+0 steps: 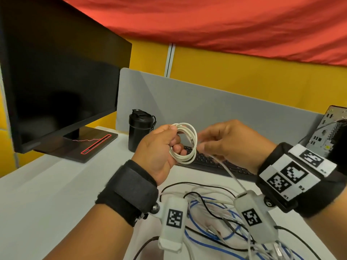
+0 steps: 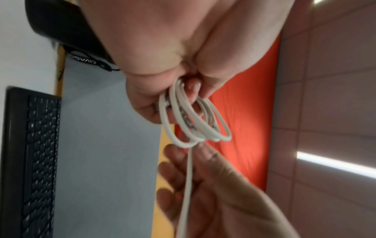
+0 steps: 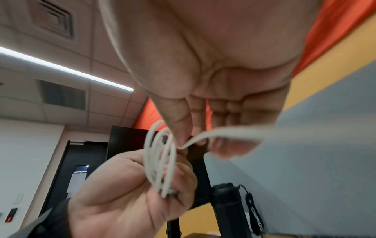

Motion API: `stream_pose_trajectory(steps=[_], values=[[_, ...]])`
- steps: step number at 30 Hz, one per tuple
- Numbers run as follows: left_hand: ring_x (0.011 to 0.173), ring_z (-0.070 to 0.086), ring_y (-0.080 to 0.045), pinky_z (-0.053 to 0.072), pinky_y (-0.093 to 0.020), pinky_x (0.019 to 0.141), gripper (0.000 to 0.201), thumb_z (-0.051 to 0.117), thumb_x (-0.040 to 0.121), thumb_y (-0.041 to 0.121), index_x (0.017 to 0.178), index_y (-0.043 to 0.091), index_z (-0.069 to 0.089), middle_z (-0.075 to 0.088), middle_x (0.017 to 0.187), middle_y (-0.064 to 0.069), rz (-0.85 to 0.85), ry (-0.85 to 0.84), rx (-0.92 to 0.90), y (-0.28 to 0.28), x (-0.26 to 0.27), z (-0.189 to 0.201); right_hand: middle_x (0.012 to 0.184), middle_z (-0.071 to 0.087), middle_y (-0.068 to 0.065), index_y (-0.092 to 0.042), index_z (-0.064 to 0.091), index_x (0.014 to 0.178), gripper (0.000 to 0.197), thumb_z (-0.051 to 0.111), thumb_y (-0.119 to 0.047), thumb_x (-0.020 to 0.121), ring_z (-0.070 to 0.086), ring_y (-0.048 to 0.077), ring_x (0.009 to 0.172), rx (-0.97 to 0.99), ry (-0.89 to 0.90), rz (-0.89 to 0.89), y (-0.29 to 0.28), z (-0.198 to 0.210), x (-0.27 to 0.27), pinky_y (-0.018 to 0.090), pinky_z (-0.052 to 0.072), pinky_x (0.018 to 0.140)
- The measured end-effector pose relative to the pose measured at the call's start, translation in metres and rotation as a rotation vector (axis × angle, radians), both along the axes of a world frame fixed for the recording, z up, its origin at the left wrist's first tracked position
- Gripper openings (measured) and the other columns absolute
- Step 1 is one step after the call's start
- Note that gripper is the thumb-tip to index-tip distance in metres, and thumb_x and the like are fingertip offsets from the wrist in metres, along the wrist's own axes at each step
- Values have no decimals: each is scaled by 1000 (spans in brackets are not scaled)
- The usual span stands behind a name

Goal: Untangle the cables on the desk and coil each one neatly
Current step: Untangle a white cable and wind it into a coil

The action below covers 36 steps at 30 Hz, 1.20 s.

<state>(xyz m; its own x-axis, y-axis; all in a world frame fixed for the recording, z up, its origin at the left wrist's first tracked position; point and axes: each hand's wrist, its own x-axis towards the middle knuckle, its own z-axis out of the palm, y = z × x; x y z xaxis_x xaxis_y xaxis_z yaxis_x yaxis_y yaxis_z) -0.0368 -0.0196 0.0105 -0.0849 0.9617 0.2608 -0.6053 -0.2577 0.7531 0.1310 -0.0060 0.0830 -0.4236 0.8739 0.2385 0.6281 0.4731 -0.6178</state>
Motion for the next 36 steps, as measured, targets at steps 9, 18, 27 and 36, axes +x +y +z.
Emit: stream_pose_trajectory(steps=[9, 18, 27, 36], values=[[51, 39, -9, 40, -28, 57, 24, 41, 105, 15, 96, 8, 63, 39, 58, 3, 170, -89, -8, -1, 0, 5, 83, 64, -6, -25, 60, 97, 36, 80, -41, 72, 64, 12, 73, 189, -17, -116, -31, -8, -26, 31, 55, 63], [52, 39, -12, 45, -32, 66, 18, 45, 103, 16, 100, 8, 61, 38, 59, 1, -14, -186, -56, -1, -10, 3, 53, 58, -9, -17, 76, 80, 13, 69, -8, 87, 44, 4, 47, 20, 174, -22, -8, -9, -17, 20, 36, 49], [53, 43, -6, 48, -28, 64, 25, 41, 106, 19, 108, 9, 65, 53, 62, 4, 96, 89, 8, -6, 5, 3, 91, 66, 18, -1, 72, 101, 31, 71, -4, 70, 51, 15, 62, -552, 507, 240, 2, -14, -11, 22, 37, 46], [79, 61, -21, 56, -52, 82, 31, 42, 103, 31, 94, 26, 72, 69, 85, -6, 235, 380, 134, -9, 12, 4, 94, 64, 17, 3, 55, 127, 58, 58, -17, 73, 63, 27, 76, -803, 768, 385, -8, 0, -10, 30, 44, 57]])
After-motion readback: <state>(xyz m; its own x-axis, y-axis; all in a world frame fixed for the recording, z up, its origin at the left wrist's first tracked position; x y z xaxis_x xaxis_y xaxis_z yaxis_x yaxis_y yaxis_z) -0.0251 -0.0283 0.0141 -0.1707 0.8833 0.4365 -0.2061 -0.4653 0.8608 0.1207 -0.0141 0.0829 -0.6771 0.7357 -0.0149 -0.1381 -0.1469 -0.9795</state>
